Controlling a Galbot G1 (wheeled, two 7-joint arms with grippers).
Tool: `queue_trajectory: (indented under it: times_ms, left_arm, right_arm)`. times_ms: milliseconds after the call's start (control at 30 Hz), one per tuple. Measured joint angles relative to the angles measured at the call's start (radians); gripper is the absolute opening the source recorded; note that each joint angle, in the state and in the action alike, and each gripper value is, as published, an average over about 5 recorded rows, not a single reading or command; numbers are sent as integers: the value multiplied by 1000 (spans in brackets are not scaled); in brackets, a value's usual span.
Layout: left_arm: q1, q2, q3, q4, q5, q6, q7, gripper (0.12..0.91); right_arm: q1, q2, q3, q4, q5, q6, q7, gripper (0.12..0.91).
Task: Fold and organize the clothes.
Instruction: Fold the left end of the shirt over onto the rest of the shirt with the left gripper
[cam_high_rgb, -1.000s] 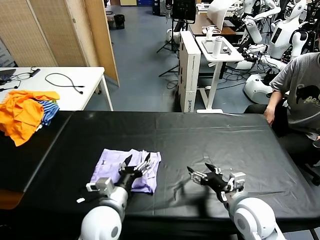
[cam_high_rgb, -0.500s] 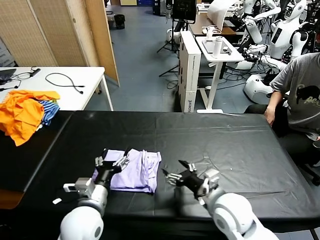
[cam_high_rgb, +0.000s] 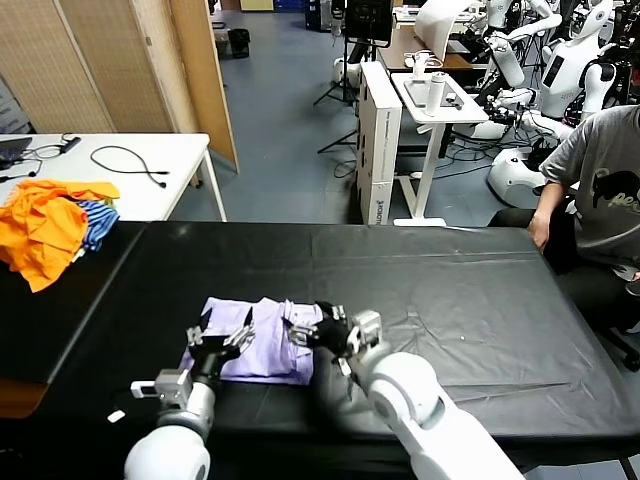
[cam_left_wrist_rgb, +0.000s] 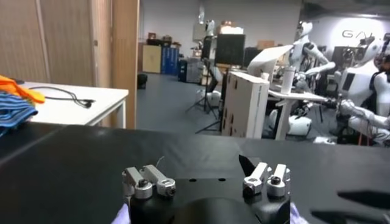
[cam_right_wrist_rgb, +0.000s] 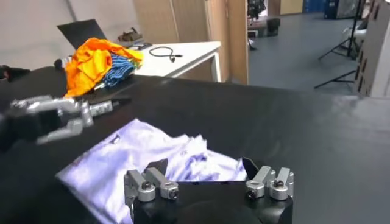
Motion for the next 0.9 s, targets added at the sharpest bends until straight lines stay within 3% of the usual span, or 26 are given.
queue_trajectory:
  times_ms: [167,267,567,767,900]
  left_arm:
    - [10,-5,-8,7,6,-4,-2,907]
    - [14,-5,-12,10,8,-7,-3,907]
    - [16,0,-18,19,13,-17,-4,907]
    - [17,-2,-17,27,22,-23,-4,907]
    - [18,0,-17,27,24,-25,-5,907]
  right_arm:
    - [33,49,4,-80,69,-10,24,899]
    - [38,75,11,-121,94,-16,36,848]
    - [41,117,23,-171,99,-19,39,567]
    - [40,124,31,-182,97,-18,37,445]
    - [33,123,37,-176,95,-17,36,253]
